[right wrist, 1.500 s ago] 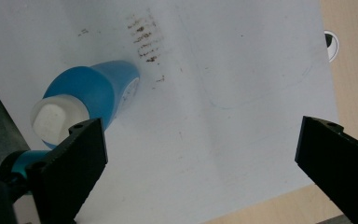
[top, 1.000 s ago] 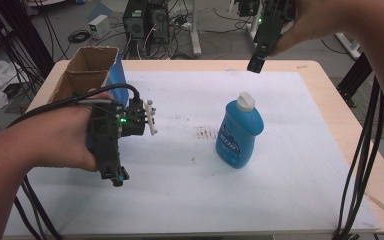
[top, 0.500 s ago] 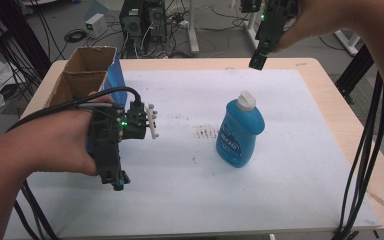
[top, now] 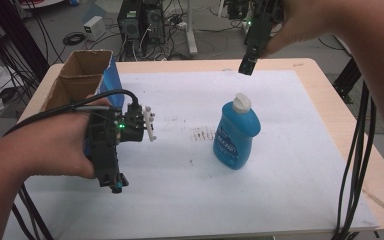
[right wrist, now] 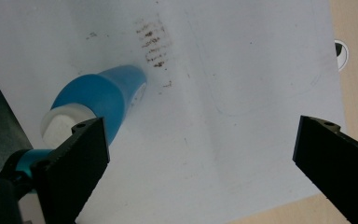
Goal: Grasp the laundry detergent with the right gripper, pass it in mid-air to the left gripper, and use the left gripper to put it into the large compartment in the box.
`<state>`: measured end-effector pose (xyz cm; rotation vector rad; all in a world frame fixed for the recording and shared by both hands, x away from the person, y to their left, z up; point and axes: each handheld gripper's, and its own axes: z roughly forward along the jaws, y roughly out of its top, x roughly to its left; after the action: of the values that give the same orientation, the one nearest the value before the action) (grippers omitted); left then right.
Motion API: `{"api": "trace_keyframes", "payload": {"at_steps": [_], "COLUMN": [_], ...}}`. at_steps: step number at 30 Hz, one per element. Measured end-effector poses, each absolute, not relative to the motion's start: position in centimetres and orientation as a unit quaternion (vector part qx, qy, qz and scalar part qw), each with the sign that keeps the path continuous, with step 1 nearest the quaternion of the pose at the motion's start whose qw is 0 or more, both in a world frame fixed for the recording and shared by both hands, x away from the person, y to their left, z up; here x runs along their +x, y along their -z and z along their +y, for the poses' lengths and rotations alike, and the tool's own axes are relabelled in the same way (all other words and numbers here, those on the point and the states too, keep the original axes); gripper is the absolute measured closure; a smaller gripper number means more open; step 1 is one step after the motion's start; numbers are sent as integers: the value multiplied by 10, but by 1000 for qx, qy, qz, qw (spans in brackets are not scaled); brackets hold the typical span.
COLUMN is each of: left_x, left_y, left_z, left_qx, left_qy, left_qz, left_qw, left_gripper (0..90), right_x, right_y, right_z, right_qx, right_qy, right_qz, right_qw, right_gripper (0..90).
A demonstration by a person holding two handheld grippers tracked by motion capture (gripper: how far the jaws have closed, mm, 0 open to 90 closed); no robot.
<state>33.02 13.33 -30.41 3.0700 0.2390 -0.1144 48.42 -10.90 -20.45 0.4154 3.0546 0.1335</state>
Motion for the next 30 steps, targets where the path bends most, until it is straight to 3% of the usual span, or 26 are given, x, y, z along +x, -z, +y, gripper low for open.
{"api": "trace_keyframes", "payload": {"at_steps": [7, 17, 30], "left_x": [332, 328, 319], "left_y": [308, 309, 309], "left_z": [133, 130, 130], "left_qx": [996, 997, 997], "left_qy": [36, 34, 34], "left_qz": [77, 69, 69], "left_qw": [34, 33, 32], "left_gripper": [18, 17, 18], "right_x": [481, 465, 406], "right_y": [209, 219, 268], "right_z": [-117, -162, -233], "right_qx": [148, 195, 260], "right_qy": [-76, -173, -290], "right_qz": [985, 964, 920], "right_qw": [36, 43, 53], "right_gripper": [26, 26, 26]}}
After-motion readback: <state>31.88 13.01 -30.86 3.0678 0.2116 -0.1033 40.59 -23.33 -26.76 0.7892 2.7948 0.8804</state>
